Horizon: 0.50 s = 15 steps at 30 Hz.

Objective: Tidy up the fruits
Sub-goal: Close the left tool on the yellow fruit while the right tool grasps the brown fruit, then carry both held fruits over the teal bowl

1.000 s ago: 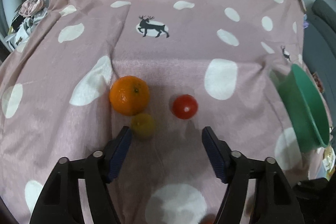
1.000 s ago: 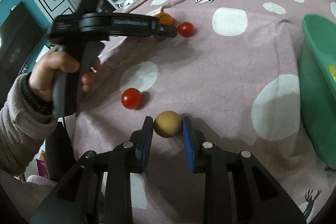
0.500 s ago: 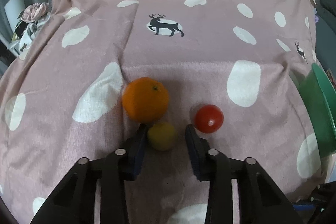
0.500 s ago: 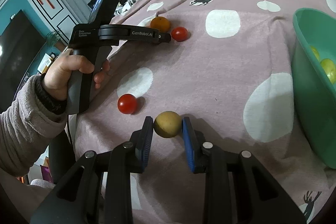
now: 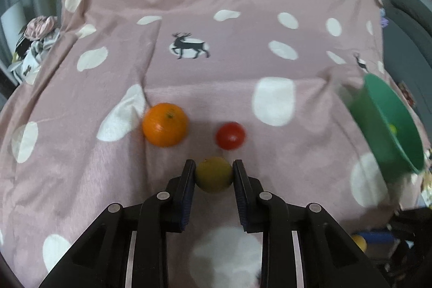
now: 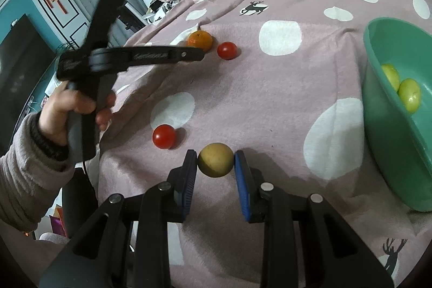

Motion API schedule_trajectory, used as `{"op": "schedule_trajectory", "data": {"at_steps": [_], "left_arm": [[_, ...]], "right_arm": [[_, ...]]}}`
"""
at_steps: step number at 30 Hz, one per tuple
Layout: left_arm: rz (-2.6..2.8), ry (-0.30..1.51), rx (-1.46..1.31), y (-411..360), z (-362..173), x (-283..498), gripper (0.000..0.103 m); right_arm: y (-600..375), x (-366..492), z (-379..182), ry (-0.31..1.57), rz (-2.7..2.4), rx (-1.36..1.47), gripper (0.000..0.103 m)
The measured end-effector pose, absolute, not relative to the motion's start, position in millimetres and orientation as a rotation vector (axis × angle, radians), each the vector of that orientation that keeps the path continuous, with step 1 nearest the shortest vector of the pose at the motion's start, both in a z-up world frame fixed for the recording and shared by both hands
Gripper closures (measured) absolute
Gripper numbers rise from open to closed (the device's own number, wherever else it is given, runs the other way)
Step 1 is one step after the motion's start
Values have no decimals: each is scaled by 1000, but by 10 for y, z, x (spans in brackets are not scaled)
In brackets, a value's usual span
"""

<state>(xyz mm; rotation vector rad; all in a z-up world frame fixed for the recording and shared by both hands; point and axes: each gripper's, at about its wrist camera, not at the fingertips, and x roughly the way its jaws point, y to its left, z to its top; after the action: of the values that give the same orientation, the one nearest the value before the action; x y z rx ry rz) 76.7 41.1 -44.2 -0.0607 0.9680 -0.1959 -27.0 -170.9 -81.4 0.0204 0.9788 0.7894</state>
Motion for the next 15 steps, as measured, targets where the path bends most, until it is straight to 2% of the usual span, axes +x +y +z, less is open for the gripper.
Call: {"op": "schedule_trajectory", "data": {"at_steps": [15], "left_arm": [[-339,948,-60,102,-185,184,75]], "right_arm": [[-1879,-413,-594,914,741,26,73]]}}
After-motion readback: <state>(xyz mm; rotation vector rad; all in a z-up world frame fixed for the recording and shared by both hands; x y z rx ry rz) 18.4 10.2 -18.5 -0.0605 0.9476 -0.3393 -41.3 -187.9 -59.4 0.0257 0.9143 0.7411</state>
